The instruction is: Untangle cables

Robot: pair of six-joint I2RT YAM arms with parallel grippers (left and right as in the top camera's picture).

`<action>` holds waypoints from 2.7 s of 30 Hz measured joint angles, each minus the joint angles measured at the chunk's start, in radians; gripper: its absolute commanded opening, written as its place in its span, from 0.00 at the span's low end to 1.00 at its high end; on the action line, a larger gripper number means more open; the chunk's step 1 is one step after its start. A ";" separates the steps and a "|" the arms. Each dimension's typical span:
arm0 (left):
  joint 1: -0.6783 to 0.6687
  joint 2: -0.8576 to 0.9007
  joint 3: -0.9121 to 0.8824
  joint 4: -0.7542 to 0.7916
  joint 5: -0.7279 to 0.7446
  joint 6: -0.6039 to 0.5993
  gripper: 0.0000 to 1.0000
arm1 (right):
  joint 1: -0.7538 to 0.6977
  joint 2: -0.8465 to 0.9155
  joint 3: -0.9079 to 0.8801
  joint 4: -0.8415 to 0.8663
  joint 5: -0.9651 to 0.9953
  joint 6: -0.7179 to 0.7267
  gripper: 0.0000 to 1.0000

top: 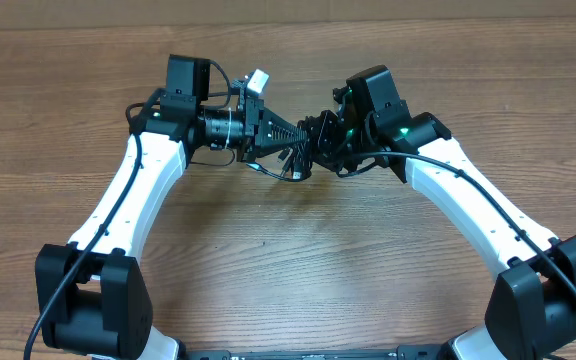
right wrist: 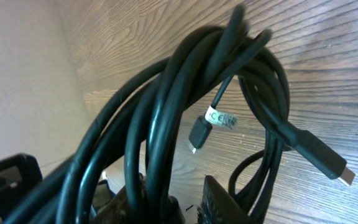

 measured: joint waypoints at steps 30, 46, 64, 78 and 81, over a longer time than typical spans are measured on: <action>-0.064 -0.015 0.006 -0.400 -0.910 0.479 0.38 | -0.198 -0.250 0.000 -0.399 0.026 -0.230 0.04; -0.047 -0.015 0.004 -0.249 -0.448 0.477 0.63 | -0.090 -0.251 0.000 -0.433 0.330 -0.125 0.04; -0.217 -0.014 0.003 -0.064 -0.437 0.423 0.71 | -0.092 -0.182 0.001 -0.503 0.341 -0.022 0.04; -0.241 0.013 0.003 -0.042 -0.372 0.481 0.63 | -0.090 -0.182 0.001 -0.515 0.336 -0.017 0.04; -0.250 0.058 0.002 -0.016 -0.303 0.484 0.63 | -0.090 -0.182 0.001 -0.514 0.337 -0.017 0.04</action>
